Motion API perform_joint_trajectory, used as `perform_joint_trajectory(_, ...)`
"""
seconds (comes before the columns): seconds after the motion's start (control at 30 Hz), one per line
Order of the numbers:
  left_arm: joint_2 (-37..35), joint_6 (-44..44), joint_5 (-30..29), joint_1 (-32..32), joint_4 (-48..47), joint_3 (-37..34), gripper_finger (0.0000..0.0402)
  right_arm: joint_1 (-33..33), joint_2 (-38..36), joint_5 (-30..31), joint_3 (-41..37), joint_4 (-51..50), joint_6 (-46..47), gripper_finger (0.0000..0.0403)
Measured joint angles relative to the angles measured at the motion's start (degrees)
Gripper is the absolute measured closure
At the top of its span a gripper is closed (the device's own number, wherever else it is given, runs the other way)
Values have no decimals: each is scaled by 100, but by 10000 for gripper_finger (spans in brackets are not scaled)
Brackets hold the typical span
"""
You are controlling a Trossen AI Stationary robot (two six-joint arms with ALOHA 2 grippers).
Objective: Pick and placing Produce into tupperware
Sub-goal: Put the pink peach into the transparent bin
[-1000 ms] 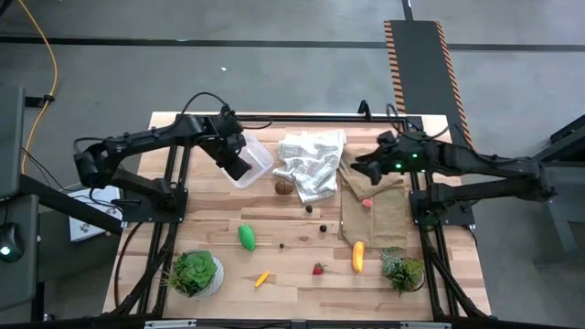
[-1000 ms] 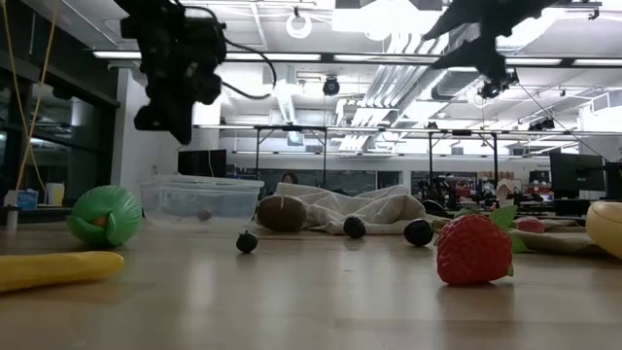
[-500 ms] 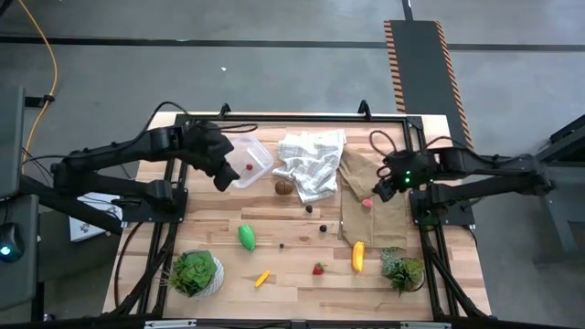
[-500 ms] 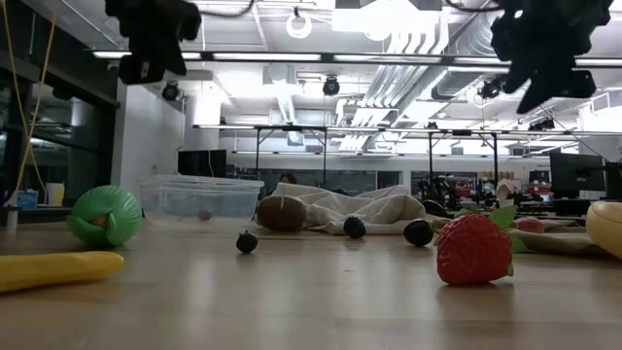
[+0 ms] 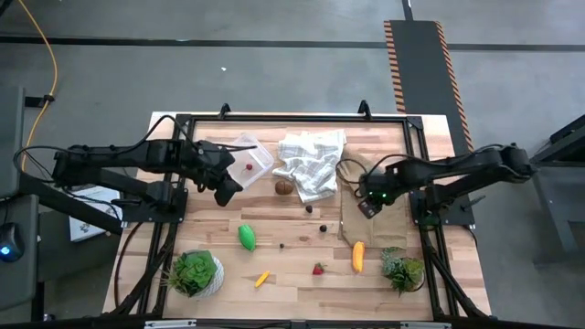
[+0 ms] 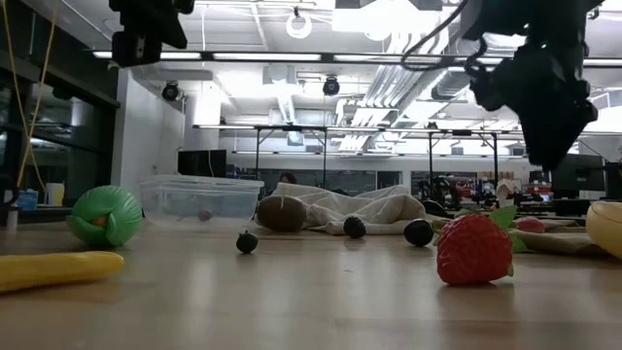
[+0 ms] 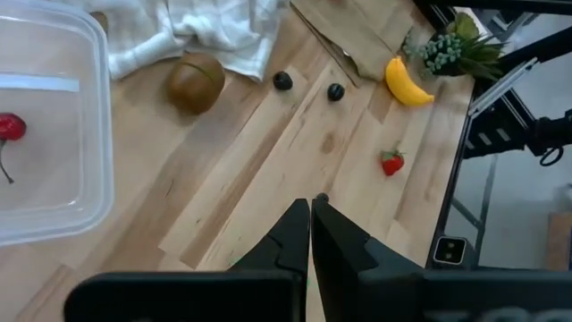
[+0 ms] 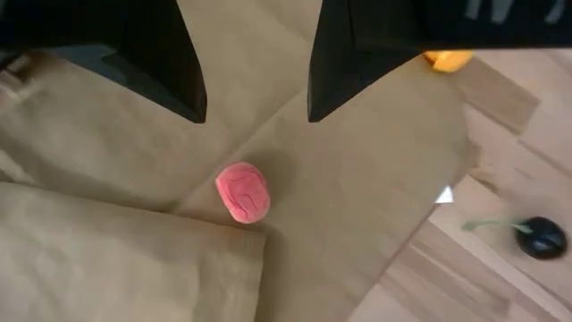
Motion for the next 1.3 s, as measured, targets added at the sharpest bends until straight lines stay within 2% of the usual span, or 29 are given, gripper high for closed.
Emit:
perform_joint_trajectory(0.3, 2, -182, -318, -462, -21, 0, 396, -31, 510, 143, 0, 559, -129, 212)
perform_joint_trajectory(0.4, 2, -184, -337, -507, -23, 0, 396, -99, 514, 146, 0, 512, -242, 189)
perform_joint_trajectory(0.53, 2, -184, -337, -507, -24, 0, 396, -196, 510, 139, -39, 315, -274, 140)
perform_joint_trajectory(0.67, 2, -180, -339, -505, -24, 0, 396, -220, 511, -54, -405, 621, -318, 111)
perform_joint_trajectory(1.3, 4, -184, -339, -492, -22, 0, 396, -363, 632, 238, -522, 984, -507, 139)
